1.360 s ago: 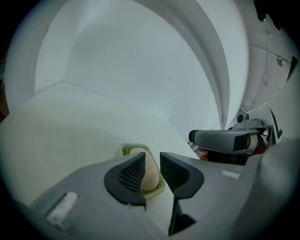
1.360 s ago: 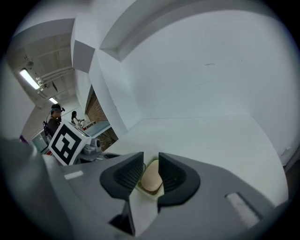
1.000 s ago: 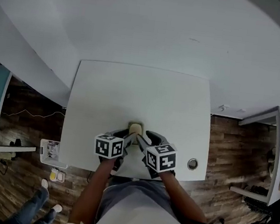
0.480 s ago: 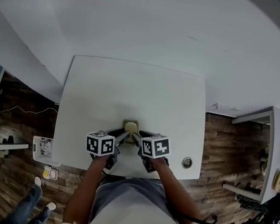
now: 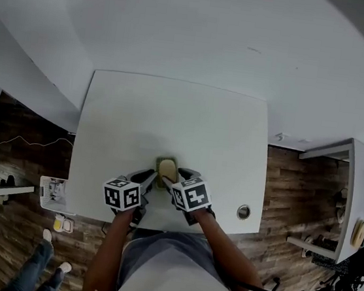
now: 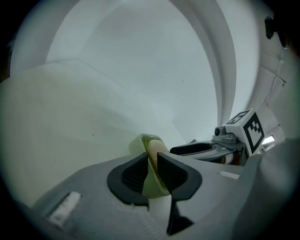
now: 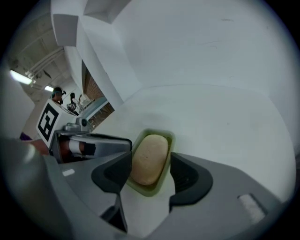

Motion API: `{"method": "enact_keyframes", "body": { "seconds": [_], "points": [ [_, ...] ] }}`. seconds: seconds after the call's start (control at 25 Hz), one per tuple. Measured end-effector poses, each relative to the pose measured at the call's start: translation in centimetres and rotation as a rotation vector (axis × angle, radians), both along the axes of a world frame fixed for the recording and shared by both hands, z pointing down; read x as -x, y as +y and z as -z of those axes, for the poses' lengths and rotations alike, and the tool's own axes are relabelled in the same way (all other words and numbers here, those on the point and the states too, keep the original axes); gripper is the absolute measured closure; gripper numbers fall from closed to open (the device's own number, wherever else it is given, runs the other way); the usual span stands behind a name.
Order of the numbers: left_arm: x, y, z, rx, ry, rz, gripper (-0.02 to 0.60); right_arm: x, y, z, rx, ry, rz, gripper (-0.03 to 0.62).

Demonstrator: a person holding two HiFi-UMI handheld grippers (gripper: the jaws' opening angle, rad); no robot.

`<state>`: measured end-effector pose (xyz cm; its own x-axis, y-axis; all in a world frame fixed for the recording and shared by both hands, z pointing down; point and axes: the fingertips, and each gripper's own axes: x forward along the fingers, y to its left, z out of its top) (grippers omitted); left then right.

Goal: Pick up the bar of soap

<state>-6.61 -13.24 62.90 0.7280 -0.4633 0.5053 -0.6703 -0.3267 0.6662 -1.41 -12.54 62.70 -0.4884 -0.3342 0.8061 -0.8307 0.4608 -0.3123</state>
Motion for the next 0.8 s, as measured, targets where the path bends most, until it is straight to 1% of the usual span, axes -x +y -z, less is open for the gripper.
{"method": "enact_keyframes", "body": {
  "seconds": [0.12, 0.16, 0.2, 0.28, 0.32, 0.4, 0.44, 0.48, 0.52, 0.56, 0.68, 0.8],
  "points": [
    [0.0, 0.1, 0.0, 0.011, 0.064, 0.037, 0.515, 0.9, 0.4, -0.1, -0.047, 0.080, 0.085, 0.345],
    [0.0, 0.2, 0.0, 0.011, 0.074, 0.039, 0.515, 1.2, 0.5, -0.1, -0.053, 0.101, 0.104, 0.336],
    [0.2, 0.2, -0.1, 0.007, 0.074, 0.044, 0.517, 1.4, 0.6, -0.2, -0.055, 0.118, 0.113, 0.341],
    [0.8, 0.0, -0.2, -0.004, 0.066, 0.065, 0.517, 1.5, 0.4, -0.4, -0.053, 0.138, 0.100, 0.339],
    [1.0, -0.1, -0.2, -0.004, 0.075, 0.069, 0.518, 1.6, 0.3, -0.4, -0.053, 0.145, 0.091, 0.339],
    [0.6, 0.0, -0.1, 0.005, 0.106, 0.043, 0.518, 1.8, 0.1, -0.5, -0.063, 0.178, 0.102, 0.336],
    [0.3, 0.1, -0.1, 0.008, 0.113, 0.024, 0.542, 1.9, 0.2, -0.8, -0.070, 0.214, 0.127, 0.335],
    [0.1, 0.2, -0.1, 0.008, 0.115, 0.011, 0.551, 2.0, 0.3, -1.2, -0.076, 0.259, 0.161, 0.328],
    [0.0, 0.2, -0.1, 0.008, 0.116, 0.007, 0.551, 2.1, 0.5, -1.5, -0.079, 0.301, 0.194, 0.324],
    [0.0, 0.2, -0.1, 0.009, 0.121, 0.009, 0.547, 2.2, 0.6, -1.8, -0.076, 0.330, 0.220, 0.333],
    [0.6, 0.2, 0.0, 0.008, 0.135, 0.023, 0.522, 2.2, 0.7, -2.1, -0.054, 0.367, 0.271, 0.332],
    [1.6, -0.4, 0.3, -0.003, 0.138, 0.053, 0.522, 2.2, 0.6, -2.1, -0.062, 0.375, 0.282, 0.327]
  ]
}}
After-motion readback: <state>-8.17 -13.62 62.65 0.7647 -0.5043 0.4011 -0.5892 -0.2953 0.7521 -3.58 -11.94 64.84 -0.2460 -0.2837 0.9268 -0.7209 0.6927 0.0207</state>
